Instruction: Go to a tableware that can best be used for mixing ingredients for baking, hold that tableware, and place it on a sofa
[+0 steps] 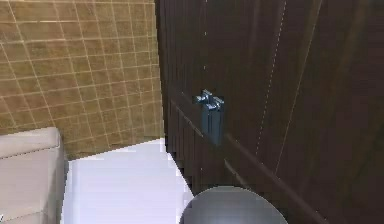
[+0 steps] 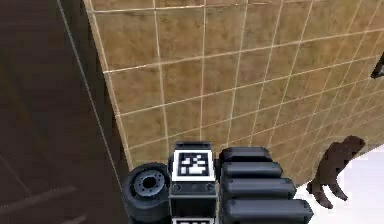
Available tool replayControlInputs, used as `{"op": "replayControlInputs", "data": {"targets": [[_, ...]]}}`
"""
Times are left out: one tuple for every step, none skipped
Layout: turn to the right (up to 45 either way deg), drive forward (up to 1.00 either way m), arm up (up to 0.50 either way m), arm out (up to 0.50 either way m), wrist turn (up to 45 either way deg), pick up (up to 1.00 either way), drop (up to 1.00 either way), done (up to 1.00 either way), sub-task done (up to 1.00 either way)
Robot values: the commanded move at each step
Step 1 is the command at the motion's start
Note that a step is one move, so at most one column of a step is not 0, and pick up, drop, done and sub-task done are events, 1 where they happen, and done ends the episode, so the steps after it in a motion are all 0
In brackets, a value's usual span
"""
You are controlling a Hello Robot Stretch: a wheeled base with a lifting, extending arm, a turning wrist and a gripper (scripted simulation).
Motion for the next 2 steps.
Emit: {"op": "replayControlInputs", "data": {"targets": [[-27.0, 0.0, 0.0, 0.0, 0.0, 0.0, 0.0, 0.0, 0.0], [0.0, 1.0, 0.0, 0.0, 0.0, 0.0, 0.0, 0.0, 0.0]]}}
